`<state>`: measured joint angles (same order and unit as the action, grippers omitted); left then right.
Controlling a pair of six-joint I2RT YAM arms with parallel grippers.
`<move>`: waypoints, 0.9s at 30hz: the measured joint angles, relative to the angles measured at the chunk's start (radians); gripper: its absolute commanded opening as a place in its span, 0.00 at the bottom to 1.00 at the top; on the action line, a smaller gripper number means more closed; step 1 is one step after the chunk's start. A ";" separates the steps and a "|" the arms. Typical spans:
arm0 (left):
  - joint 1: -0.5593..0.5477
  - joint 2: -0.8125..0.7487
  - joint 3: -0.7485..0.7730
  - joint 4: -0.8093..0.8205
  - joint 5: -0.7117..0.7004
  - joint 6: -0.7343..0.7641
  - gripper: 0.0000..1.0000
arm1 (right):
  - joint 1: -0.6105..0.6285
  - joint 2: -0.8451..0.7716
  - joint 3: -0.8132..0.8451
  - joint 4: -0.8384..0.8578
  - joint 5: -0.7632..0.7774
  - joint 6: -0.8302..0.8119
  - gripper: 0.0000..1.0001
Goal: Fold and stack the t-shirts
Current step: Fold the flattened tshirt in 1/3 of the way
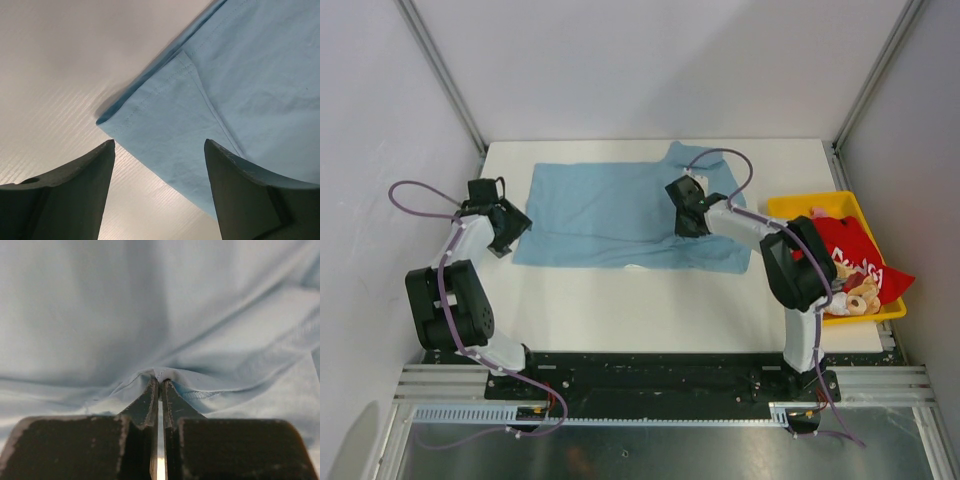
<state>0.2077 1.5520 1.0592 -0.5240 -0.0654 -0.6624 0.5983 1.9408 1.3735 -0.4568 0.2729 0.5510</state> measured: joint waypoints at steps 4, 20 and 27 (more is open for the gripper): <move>0.000 0.000 0.000 0.003 0.007 0.000 0.77 | 0.008 0.096 0.147 -0.012 0.048 -0.053 0.01; 0.000 0.000 -0.016 0.016 0.030 0.010 0.77 | 0.060 0.229 0.277 0.032 0.103 -0.335 0.12; 0.000 0.000 -0.018 0.021 0.044 0.011 0.77 | 0.101 0.248 0.285 0.069 0.103 -0.436 0.17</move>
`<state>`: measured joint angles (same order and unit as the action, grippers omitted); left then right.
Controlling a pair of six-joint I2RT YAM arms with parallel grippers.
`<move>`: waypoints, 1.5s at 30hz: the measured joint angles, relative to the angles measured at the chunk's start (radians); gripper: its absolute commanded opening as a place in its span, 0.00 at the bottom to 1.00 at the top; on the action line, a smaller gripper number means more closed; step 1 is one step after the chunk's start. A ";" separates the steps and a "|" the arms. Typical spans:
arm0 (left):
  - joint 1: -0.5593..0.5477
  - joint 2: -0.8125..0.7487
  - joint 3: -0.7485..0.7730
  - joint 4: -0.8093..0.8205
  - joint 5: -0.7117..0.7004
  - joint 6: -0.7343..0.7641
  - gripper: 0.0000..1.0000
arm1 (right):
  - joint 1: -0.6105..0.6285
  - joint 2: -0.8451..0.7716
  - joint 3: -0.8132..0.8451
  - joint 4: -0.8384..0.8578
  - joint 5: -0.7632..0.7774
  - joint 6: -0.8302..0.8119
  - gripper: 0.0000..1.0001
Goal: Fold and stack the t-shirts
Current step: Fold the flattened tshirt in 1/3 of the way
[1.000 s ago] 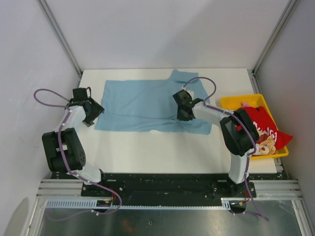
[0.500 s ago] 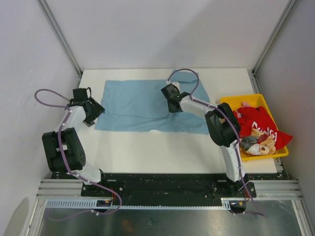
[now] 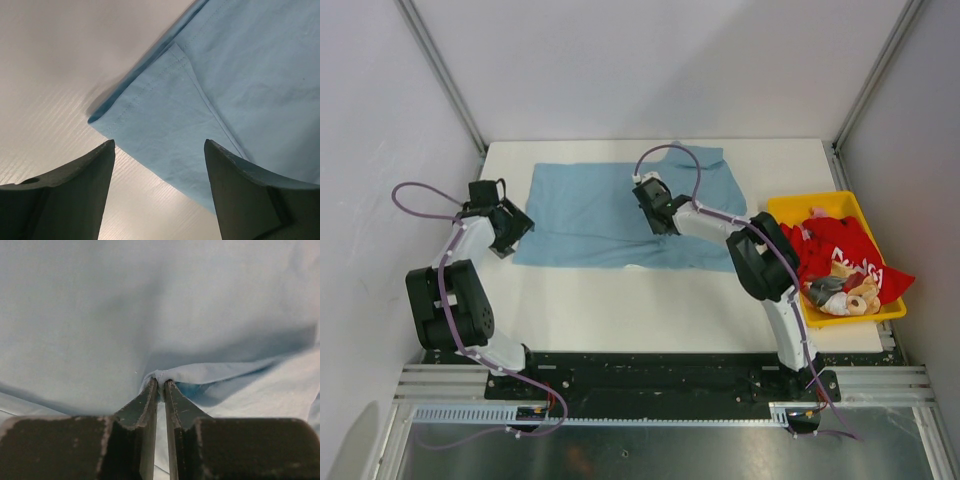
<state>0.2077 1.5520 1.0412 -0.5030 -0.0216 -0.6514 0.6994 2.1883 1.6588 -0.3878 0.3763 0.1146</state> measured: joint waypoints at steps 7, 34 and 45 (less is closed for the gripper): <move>0.000 0.000 0.000 0.002 0.003 0.005 0.78 | 0.010 0.017 0.002 0.003 0.002 -0.052 0.54; 0.000 0.037 -0.060 0.027 0.081 -0.058 0.56 | -0.338 -0.658 -0.639 -0.126 -0.202 0.388 0.39; 0.000 0.083 -0.064 0.034 0.077 -0.060 0.55 | -0.418 -0.715 -0.778 -0.076 -0.272 0.434 0.39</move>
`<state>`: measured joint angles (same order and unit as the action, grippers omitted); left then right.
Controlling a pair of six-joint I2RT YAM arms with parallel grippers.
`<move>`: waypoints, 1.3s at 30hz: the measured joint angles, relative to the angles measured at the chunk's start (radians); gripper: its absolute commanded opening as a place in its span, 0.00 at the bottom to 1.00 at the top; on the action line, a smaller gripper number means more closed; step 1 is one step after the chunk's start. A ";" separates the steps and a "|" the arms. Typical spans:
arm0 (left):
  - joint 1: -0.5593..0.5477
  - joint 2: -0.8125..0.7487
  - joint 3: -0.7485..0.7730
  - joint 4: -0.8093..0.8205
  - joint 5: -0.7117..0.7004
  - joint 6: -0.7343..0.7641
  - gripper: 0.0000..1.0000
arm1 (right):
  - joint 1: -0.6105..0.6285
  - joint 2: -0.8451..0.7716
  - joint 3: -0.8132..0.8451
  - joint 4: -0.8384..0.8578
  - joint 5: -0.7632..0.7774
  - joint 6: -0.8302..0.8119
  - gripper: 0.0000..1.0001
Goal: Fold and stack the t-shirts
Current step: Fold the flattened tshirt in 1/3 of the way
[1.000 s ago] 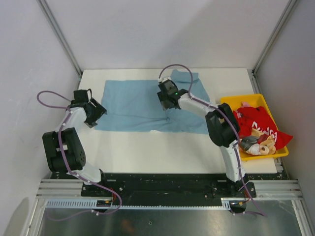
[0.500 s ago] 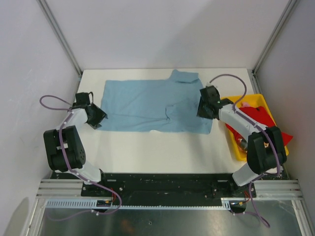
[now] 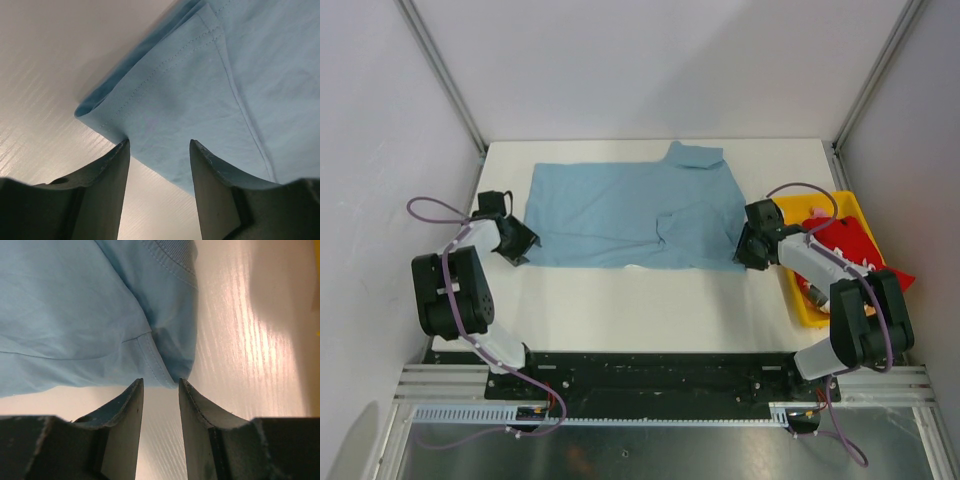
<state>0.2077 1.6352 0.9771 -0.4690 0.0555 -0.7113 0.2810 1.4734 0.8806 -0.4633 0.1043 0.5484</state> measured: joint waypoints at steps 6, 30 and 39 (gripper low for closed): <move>0.000 0.007 -0.001 0.005 -0.008 0.000 0.56 | -0.006 0.020 -0.013 0.042 -0.036 0.002 0.32; 0.000 0.023 -0.016 0.014 -0.054 -0.023 0.58 | -0.022 0.118 0.068 -0.010 0.097 -0.045 0.09; 0.035 -0.035 -0.033 0.015 -0.027 -0.020 0.59 | -0.022 0.184 0.081 -0.023 0.082 -0.049 0.31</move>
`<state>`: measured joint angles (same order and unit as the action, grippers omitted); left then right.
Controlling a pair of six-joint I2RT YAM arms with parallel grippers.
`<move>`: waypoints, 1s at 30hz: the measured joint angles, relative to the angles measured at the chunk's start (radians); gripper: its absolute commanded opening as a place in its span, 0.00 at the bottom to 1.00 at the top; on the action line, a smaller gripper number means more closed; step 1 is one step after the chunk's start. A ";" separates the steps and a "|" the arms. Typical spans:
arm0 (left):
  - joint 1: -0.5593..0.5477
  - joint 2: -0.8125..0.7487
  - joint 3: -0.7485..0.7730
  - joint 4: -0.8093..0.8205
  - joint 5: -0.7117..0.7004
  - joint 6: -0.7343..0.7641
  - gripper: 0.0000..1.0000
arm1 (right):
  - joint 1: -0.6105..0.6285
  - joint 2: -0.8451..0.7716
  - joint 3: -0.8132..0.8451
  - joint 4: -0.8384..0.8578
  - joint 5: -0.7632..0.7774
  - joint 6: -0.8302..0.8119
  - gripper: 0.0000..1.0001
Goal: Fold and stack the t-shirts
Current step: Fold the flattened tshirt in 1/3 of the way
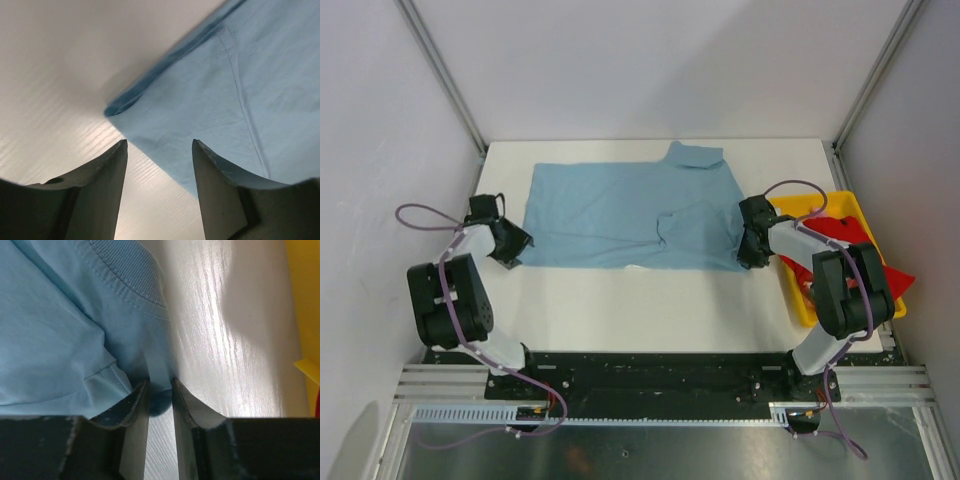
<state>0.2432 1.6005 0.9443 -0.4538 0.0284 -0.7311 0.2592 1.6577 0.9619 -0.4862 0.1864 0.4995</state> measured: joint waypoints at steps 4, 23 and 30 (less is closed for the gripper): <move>0.053 -0.078 -0.034 0.000 0.000 0.006 0.57 | 0.000 -0.004 0.000 -0.007 -0.011 -0.001 0.33; 0.122 0.048 -0.011 0.002 -0.016 -0.012 0.46 | 0.000 -0.059 -0.001 -0.029 -0.045 -0.004 0.38; 0.115 0.056 -0.002 0.002 -0.045 -0.011 0.41 | -0.001 -0.079 -0.010 -0.029 -0.053 -0.005 0.39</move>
<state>0.3580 1.6562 0.9421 -0.4519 -0.0166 -0.7422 0.2584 1.5791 0.9520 -0.5156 0.1333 0.4950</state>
